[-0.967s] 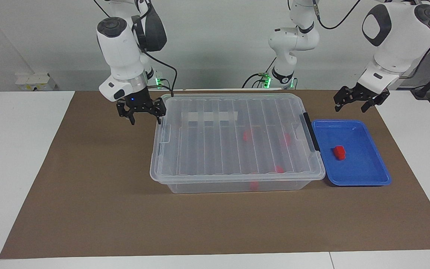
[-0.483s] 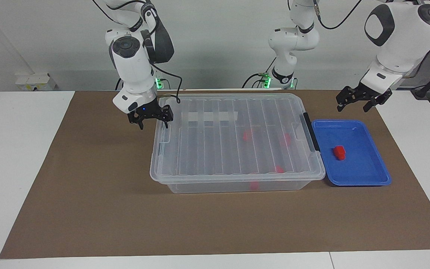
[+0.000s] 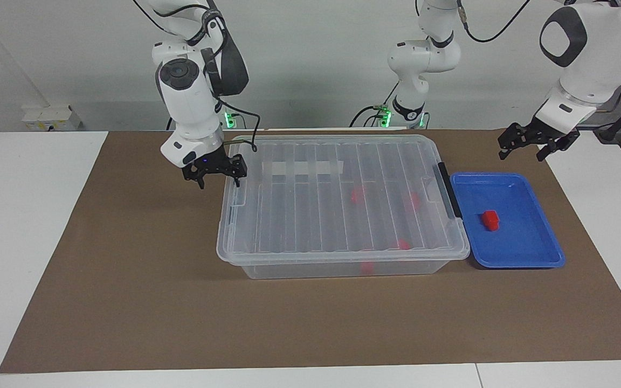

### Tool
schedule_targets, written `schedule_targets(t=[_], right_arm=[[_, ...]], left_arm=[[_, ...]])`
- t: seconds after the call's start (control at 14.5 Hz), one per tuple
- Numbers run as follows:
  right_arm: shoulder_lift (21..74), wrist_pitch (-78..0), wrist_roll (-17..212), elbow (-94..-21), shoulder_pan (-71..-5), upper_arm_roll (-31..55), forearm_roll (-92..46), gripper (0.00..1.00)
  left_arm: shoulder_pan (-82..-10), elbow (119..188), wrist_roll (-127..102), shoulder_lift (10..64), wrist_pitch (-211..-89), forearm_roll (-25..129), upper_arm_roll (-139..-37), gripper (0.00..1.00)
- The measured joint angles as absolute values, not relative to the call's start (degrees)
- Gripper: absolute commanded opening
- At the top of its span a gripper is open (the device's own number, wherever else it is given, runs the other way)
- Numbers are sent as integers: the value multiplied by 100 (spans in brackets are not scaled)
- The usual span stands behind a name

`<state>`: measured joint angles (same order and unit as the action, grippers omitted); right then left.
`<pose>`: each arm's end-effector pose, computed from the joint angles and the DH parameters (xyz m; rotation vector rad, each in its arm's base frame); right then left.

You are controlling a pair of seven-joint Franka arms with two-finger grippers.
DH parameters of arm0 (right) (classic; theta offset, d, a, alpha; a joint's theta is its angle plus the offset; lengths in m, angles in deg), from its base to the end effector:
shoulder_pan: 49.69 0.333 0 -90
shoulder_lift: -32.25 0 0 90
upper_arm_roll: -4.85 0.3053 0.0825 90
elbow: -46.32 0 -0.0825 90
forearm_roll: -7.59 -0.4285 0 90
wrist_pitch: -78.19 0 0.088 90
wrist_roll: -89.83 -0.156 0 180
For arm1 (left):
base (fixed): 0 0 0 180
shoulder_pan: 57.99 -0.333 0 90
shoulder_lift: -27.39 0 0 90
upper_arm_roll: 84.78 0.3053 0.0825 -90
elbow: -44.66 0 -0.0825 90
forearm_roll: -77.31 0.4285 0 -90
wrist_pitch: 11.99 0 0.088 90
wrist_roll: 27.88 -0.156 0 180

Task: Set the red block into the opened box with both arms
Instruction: 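Slide the clear lid with the right gripper while the left gripper reaches the block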

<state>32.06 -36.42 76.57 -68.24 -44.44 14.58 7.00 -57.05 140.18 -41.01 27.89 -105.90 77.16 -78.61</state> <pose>0.5740 0.1547 0.3813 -3.1318 -0.0403 -0.0029 0.5997 0.0543 0.5156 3.1262 -0.2155 -0.0565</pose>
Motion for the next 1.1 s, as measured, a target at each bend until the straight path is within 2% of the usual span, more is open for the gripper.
schedule_targets(t=[0.21,0.83,1.1], right_arm=[[3206,-3650,7700,-6850,-4479,1427,724,100],[3206,-3654,7945,-6856,-4481,1209,880,100],[3206,-3653,8180,-6867,-4486,1008,952,100]], left_arm=[[-5883,14244,-4185,2760,-10965,7716,-7855,100],[-6110,15658,-4199,2698,-12606,7716,-7851,100],[-6174,15877,-4197,2910,-13088,7716,-7852,100]])
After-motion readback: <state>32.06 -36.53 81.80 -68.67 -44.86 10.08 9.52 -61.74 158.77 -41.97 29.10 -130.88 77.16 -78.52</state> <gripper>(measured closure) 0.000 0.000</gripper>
